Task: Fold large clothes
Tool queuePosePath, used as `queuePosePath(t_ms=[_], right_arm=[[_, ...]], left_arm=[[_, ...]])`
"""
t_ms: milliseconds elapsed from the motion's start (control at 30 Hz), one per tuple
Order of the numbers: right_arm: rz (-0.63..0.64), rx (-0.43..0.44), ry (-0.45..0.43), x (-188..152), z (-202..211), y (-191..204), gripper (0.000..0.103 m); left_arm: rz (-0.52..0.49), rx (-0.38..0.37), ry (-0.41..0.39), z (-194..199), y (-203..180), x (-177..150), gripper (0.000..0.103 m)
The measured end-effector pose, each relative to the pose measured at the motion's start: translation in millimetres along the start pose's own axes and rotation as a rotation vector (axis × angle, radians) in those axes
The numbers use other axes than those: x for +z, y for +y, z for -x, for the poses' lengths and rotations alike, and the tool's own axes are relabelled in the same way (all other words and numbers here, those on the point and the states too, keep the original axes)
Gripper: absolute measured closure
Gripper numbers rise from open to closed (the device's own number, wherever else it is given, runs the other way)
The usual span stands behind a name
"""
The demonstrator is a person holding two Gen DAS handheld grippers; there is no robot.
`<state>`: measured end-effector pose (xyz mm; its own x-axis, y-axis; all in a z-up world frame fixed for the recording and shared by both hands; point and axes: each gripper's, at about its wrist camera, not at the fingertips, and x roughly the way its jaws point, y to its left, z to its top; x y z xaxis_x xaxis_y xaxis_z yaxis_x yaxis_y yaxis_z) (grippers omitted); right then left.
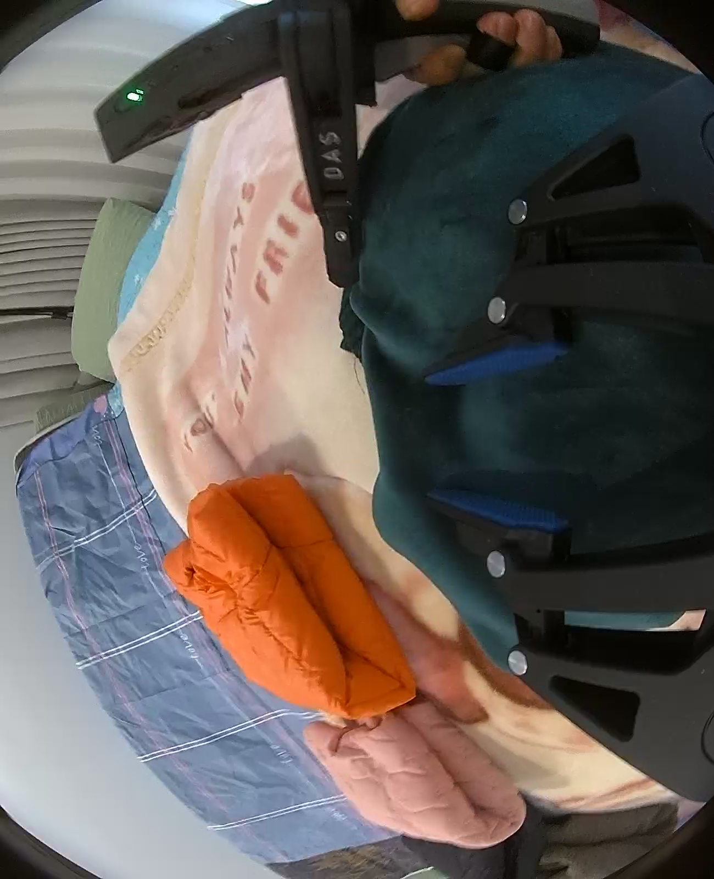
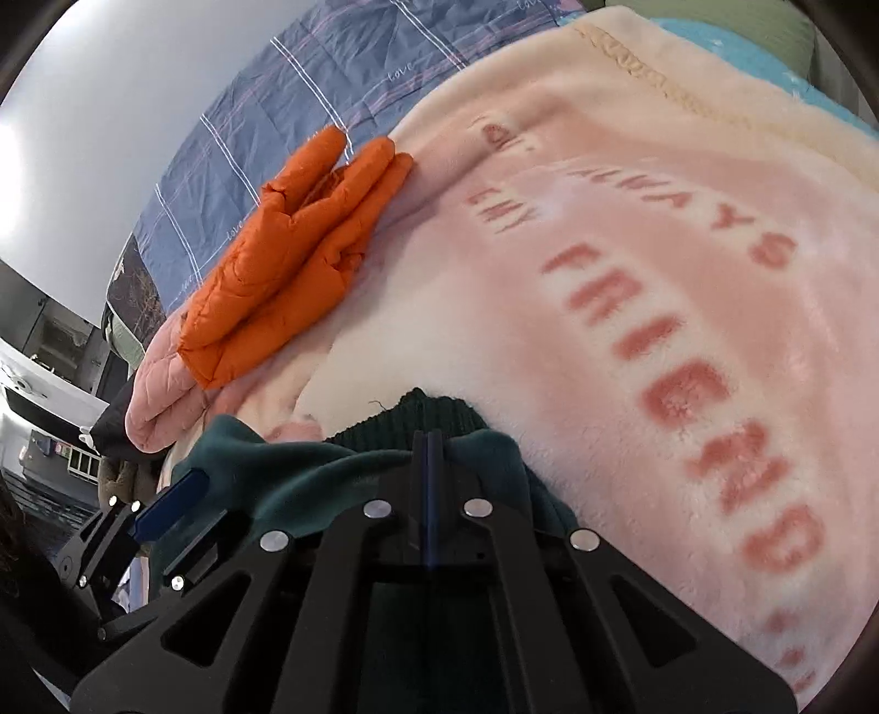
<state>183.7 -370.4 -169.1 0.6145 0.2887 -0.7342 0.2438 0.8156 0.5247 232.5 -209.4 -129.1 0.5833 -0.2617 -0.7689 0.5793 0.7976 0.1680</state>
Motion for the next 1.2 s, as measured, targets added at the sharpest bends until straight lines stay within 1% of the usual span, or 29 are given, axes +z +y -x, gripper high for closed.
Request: queuePosePath(t_ms=[67,100,167,233,267,300,333,367,400,433,467,567,600,667,733,800,833,867,900,967,1000,1100,1167,1200], right_arm=[[-0.002,0.036,-0.022,-2,7,0,0.103],[-0.019,0.065,-0.031,-4,17,-1,0.103],[-0.05,0.081,-0.048,-11,36,1,0.103],[-0.034,0.037,-0.077,-26,68,12,0.097],[0.0,0.031,-0.097,-38,82,17,0.093],[0.042,0.035,-0.11,-55,94,21,0.087],[0.048,0.016,-0.093,-67,93,18,0.083],[0.037,-0.004,-0.078,-77,84,11,0.082],[0.037,-0.023,-0.089,-83,76,5,0.084],[0.057,-0.048,-0.117,-89,66,0,0.085],[0.058,-0.051,-0.129,-89,64,-1,0.085],[0.016,-0.023,-0.111,-83,69,-3,0.085],[0.022,0.007,-0.108,-83,72,-4,0.085],[0.004,0.033,-0.108,-88,85,-8,0.085],[-0.042,0.043,-0.115,-95,99,-10,0.084],[-0.058,0.021,-0.128,-109,112,-8,0.08],[-0.043,0.015,-0.132,-114,114,-6,0.08],[-0.02,0.0,-0.131,-119,113,-6,0.079],[-0.011,-0.022,-0.13,-126,107,-9,0.075],[-0.039,0.01,-0.145,-132,97,-20,0.073],[-0.061,0.04,-0.154,-133,92,-28,0.072],[-0.091,0.076,-0.141,-132,94,-36,0.072],[-0.071,0.069,-0.141,-134,95,-34,0.072],[-0.06,0.067,-0.143,-132,95,-33,0.072]], left_arm=[[-0.001,-0.003,-0.006,1,1,-1,0.063],[0.004,-0.008,-0.011,3,2,-2,0.063],[0.006,-0.014,-0.023,6,4,-5,0.063],[0.011,-0.012,-0.032,8,7,-7,0.063],[0.017,-0.014,-0.034,8,8,-7,0.063],[0.023,-0.02,-0.034,8,10,-8,0.063],[0.026,-0.023,-0.033,8,10,-8,0.063],[0.026,-0.024,-0.033,8,10,-8,0.063],[0.025,-0.023,-0.033,8,10,-8,0.062],[0.018,-0.021,-0.03,7,9,-7,0.062],[0.011,-0.015,-0.024,5,7,-6,0.062],[-0.042,0.055,-0.02,4,-5,-2,0.062],[-0.043,0.061,-0.026,5,-5,-4,0.062],[-0.025,0.046,-0.037,7,0,-7,0.062],[-0.016,0.041,-0.055,12,3,-11,0.061],[-0.011,0.044,-0.063,13,3,-12,0.061],[-0.007,0.039,-0.06,12,4,-11,0.061],[-0.005,0.035,-0.056,12,5,-11,0.061],[-0.005,0.033,-0.053,11,5,-10,0.061],[-0.009,0.033,-0.051,11,4,-10,0.061],[-0.014,0.037,-0.052,11,2,-10,0.061],[-0.034,0.053,-0.046,15,-3,-5,0.061],[-0.026,0.029,-0.043,22,-2,0,0.061],[-0.003,-0.005,-0.041,28,0,2,0.06]])
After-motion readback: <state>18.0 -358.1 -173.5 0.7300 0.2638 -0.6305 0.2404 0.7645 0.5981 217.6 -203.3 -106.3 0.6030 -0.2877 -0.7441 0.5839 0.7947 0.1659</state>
